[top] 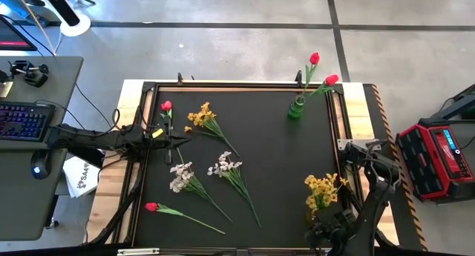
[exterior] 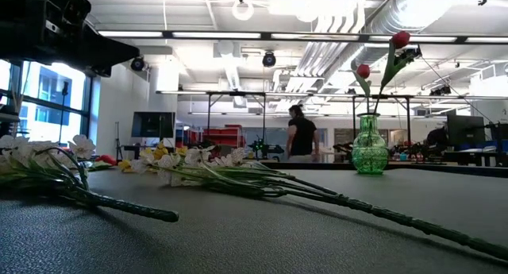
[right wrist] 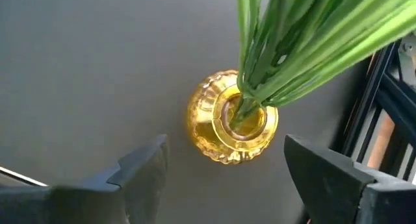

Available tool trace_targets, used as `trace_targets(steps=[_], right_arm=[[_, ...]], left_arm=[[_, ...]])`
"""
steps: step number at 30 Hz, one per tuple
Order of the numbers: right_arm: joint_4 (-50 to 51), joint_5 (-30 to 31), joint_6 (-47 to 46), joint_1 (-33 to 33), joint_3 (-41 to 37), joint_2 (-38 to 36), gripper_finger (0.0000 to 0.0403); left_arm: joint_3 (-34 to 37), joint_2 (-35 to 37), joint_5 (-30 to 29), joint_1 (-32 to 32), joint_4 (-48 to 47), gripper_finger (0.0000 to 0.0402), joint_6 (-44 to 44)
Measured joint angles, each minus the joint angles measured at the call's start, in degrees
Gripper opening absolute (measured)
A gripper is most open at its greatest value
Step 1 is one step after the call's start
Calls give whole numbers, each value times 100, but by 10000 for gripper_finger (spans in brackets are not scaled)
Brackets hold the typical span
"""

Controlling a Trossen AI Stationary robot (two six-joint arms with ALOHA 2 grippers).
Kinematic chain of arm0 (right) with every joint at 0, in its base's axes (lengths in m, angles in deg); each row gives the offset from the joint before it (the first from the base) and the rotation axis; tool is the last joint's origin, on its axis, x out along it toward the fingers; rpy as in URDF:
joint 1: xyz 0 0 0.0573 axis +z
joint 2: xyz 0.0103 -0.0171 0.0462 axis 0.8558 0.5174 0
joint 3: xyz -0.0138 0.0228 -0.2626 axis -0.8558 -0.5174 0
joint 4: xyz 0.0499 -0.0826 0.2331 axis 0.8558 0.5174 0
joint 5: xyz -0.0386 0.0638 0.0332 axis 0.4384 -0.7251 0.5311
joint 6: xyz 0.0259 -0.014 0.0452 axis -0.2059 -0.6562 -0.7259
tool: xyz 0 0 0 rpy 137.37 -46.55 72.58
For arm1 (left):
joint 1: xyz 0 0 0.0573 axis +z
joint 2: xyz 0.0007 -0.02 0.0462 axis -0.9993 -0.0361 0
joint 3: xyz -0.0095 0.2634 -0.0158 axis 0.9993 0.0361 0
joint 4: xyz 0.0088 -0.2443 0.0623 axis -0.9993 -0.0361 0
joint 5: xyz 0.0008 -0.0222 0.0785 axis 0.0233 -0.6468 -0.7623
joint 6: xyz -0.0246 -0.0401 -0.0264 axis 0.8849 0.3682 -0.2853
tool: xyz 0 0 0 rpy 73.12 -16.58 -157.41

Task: Sort flowers into vase by color
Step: Move the yellow vase to the middle right of the table

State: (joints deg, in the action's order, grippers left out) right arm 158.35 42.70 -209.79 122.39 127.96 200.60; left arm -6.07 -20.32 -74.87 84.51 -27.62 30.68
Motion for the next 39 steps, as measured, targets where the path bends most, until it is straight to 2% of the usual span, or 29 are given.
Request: trace_targets(steps=[3,11,30,35,39], right_arm=[[0,176,-149,26,0,0,272],[-2,176,-297,26,-176,-4,202],[-40,264,-236,26,-352,-4,94],[-90,245,-200,56,-352,-4,92],[-83,149,-225,107,-352,-53,126]], left_arm=[[0,2,0,0,-2,0,0],[-2,2,0,-1,-31,0,18],[-2,2,192,0,-35,0,59],[-2,2,192,0,-35,0,59],[-2,1,192,0,-34,0,61]])
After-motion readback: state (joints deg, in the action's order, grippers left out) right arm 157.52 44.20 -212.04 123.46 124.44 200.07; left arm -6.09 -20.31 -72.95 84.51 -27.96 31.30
